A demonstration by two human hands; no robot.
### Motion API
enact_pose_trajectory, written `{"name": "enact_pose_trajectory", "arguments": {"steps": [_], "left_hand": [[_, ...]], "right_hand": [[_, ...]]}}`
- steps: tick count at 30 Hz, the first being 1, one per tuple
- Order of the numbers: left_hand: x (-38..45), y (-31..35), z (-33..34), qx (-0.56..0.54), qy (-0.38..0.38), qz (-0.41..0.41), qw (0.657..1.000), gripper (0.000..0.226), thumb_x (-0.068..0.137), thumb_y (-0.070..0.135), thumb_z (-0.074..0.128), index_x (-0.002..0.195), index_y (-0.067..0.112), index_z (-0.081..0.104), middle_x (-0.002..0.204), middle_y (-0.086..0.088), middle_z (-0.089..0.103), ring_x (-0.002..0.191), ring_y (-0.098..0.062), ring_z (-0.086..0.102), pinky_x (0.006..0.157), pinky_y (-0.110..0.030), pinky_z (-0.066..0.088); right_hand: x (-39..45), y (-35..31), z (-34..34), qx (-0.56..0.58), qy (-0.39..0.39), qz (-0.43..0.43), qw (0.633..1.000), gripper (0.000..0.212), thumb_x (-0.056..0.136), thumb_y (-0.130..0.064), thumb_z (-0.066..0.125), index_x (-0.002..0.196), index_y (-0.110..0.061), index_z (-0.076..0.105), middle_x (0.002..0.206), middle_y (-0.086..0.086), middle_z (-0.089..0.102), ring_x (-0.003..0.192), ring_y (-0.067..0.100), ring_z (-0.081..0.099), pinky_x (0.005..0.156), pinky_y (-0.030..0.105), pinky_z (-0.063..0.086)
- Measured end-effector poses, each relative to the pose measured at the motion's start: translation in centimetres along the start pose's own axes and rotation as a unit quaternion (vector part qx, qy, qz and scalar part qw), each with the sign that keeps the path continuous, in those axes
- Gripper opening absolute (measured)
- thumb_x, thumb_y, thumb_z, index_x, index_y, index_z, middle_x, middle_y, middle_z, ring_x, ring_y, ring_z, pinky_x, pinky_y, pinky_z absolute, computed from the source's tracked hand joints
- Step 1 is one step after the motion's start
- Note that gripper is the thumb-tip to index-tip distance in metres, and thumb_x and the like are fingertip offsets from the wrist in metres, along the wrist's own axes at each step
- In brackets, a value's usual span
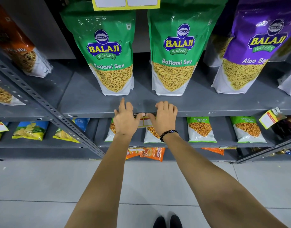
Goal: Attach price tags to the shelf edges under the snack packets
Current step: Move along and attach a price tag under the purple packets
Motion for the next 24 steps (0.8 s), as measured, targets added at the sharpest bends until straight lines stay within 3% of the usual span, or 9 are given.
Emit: {"name": "enact_pose_trajectory", "arguments": {"steps": [3,7,10,15,21,24], "left_hand": [[0.2,0.1,-0.1,-0.004,-0.011,-0.008,1.0,0.05,0.079,0.047,0.066,0.101,0.007,0.046,0.148,-0.015,0.034,0.11,-0.044,0.054,0.08,-0.052,0.053],[-0.1,0.6,0.0,-0.012,-0.024,-0.029,0.999,0.054,0.081,0.041,0.066,0.115,0.005,0.044,0.152,-0.019,0.023,0.122,-0.042,0.048,0.105,-0.056,0.037],[-1.0,3.4,-0.1,0.023,0.022,0.046,0.998,0.057,0.086,0.034,0.062,0.128,0.001,0.039,0.153,-0.023,0.018,0.139,-0.038,0.026,0.115,-0.053,0.022],[-2.8,13.8,2.1,0.01,-0.01,0.192,0.981,0.062,0.089,0.033,0.057,0.137,0.004,0.031,0.154,-0.022,0.016,0.143,-0.036,0.013,0.118,-0.047,0.012],[-5.7,29.1,6.5,0.013,-0.063,0.301,0.952,0.059,0.094,0.033,0.048,0.142,0.009,0.023,0.157,-0.017,0.005,0.145,-0.033,0.004,0.119,-0.043,0.003],[-6.2,35.9,7.8,0.006,-0.066,0.332,0.941,0.055,0.095,0.029,0.048,0.141,0.008,0.027,0.156,-0.017,0.008,0.144,-0.034,0.006,0.119,-0.043,0.003]], "right_hand": [[0.1,-0.1,0.2,-0.015,-0.01,0.004,1.0,0.035,0.084,-0.038,0.061,0.102,-0.01,0.049,0.103,0.013,0.056,0.1,0.034,0.049,0.098,0.047,0.034],[0.0,0.2,-0.8,0.031,-0.028,-0.016,0.999,0.033,0.086,-0.029,0.061,0.109,-0.009,0.049,0.11,0.013,0.057,0.106,0.033,0.049,0.1,0.045,0.033],[-1.2,2.4,-2.4,0.016,-0.028,-0.081,0.996,0.038,0.087,-0.021,0.059,0.12,-0.008,0.047,0.124,0.016,0.055,0.12,0.034,0.046,0.109,0.048,0.027],[-3.4,11.9,-7.0,-0.03,0.009,-0.03,0.999,0.046,0.091,-0.017,0.055,0.132,-0.004,0.04,0.147,0.019,0.037,0.139,0.034,0.028,0.115,0.053,0.019],[-5.3,26.7,-14.3,-0.075,0.047,0.089,0.992,0.041,0.088,-0.009,0.057,0.127,0.001,0.047,0.146,0.024,0.035,0.137,0.04,0.029,0.111,0.06,0.023],[-5.6,33.3,-16.7,-0.083,0.04,0.12,0.988,0.038,0.087,-0.007,0.059,0.123,0.002,0.049,0.147,0.025,0.033,0.138,0.041,0.027,0.111,0.061,0.022]]}}
Point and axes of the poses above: each hand's wrist, its own x-axis towards the middle knuckle, its own z-axis out of the palm, y = z × x, the point moved 7 cm from there along x, towards the middle knuckle
